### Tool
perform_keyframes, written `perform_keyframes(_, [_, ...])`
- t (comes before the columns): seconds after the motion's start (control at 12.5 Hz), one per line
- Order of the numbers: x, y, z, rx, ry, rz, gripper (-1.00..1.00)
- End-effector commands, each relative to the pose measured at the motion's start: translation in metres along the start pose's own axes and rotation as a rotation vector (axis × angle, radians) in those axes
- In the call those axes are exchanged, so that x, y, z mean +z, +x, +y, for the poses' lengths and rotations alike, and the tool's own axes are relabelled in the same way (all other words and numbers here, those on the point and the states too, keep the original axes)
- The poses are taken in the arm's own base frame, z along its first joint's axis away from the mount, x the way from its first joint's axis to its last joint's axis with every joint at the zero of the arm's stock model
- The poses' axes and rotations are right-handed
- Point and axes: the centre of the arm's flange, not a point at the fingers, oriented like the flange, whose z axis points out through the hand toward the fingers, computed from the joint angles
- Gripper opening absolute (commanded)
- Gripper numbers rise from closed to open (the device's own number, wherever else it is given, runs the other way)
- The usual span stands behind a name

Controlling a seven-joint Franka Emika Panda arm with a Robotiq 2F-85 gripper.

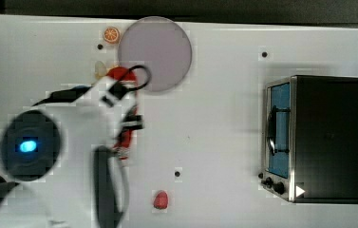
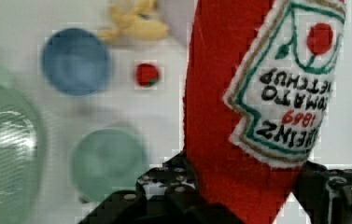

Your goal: Pick Ketchup from the table and place it in strainer.

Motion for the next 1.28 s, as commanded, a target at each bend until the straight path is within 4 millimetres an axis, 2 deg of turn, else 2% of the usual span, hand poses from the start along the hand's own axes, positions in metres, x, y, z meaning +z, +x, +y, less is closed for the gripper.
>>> perform_keyframes(0.08, [0.043, -0.019, -0.073, 0.176, 0.037, -0.118, 0.23])
perform_keyframes(0.4, [0.07, -0.031, -0.158, 0.252, 0.117, -0.083, 0.23])
perform_keyframes(0.72, [0.12, -0.037, -0.213, 0.331, 0.244, -0.122, 0.23])
perform_keyframes(0.8, [0.136, -0.037, -0.221, 0.335, 0.274, -0.138, 0.23])
perform_keyframes(0.88, [0.15, -0.035, -0.227, 0.339, 0.304, -0.147, 0.31])
perform_keyframes(1.12, [0.189, -0.035, -0.236, 0.317, 0.349, -0.153, 0.96])
perform_keyframes(1.28, [0.201, -0.035, -0.236, 0.311, 0.345, -0.163, 1.0])
